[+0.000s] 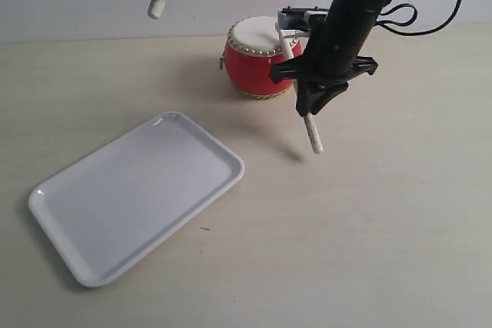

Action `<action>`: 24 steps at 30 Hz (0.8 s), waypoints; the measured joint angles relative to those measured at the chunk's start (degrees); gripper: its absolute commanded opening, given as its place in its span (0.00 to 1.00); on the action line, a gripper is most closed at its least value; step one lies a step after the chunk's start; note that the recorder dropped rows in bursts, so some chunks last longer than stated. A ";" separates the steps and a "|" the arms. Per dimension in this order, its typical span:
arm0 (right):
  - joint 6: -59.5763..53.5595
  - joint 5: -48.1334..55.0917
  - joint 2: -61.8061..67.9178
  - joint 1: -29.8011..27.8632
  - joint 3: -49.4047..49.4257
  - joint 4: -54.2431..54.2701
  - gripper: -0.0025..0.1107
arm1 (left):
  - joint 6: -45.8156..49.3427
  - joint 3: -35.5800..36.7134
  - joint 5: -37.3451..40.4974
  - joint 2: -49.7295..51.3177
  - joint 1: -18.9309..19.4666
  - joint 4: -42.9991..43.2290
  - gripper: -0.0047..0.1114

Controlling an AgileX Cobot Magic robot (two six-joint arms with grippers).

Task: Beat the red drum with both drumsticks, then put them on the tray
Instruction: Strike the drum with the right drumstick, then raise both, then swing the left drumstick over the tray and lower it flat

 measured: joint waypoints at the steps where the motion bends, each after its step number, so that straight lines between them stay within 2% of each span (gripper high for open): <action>1: 0.00 0.15 -0.80 0.00 0.09 0.00 0.02 | 0.00 0.00 0.00 0.00 0.00 0.00 0.04; 8: 0.00 2.00 -14.32 0.00 0.09 -2.42 0.02 | 0.43 1.92 0.00 0.00 0.00 0.23 0.04; 15: 0.00 6.09 -22.45 0.00 0.09 -5.95 0.02 | 1.20 11.03 -0.10 0.00 0.00 2.32 0.04; 24: 0.00 6.55 -23.89 0.00 0.09 -7.25 0.02 | 2.26 24.20 -0.10 0.00 0.00 6.84 0.04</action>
